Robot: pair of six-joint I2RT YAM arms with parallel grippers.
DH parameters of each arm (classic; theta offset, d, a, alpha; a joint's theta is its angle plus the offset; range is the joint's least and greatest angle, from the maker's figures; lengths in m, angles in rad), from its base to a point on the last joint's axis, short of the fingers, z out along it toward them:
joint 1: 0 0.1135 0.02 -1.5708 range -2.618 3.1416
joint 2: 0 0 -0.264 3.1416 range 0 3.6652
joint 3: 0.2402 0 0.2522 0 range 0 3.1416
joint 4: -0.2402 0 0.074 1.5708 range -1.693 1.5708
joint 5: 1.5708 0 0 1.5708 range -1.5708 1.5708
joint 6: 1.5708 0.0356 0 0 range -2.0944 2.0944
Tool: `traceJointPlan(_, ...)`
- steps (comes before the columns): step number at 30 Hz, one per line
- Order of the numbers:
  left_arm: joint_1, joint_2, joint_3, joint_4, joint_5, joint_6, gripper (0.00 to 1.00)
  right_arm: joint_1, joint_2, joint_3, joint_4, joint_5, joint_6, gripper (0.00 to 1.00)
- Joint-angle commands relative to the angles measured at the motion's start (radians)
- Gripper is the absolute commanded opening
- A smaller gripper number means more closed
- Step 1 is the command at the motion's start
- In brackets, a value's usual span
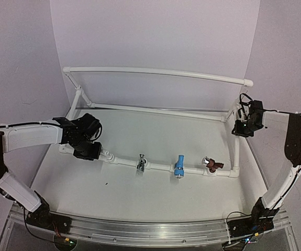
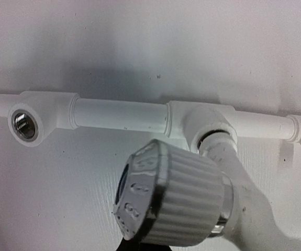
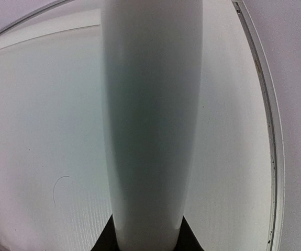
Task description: Install the water faucets
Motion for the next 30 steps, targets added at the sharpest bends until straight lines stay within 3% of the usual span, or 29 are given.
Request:
traceJointPlan(1,0.006,0.069,0.104,0.073,-0.067,0.039,0.00,-0.021,-0.007,0.012,-0.029,0.060,-0.090,0.00)
traceJointPlan(7,0.006,0.124,0.186,0.099,-0.080,0.090,0.00,-0.021,-0.009,0.001,-0.029,0.063,-0.098,0.00)
traceJointPlan(15,-0.005,0.183,0.279,0.116,0.034,0.187,0.00,-0.020,-0.003,0.002,-0.029,0.058,-0.097,0.00)
traceJointPlan(23,-0.121,0.192,0.273,0.131,0.054,0.256,0.00,-0.021,0.000,0.004,-0.029,0.059,-0.095,0.00)
traceJointPlan(30,-0.180,0.170,0.230,0.044,0.061,0.244,0.00,-0.021,-0.010,0.002,-0.030,0.067,-0.098,0.00)
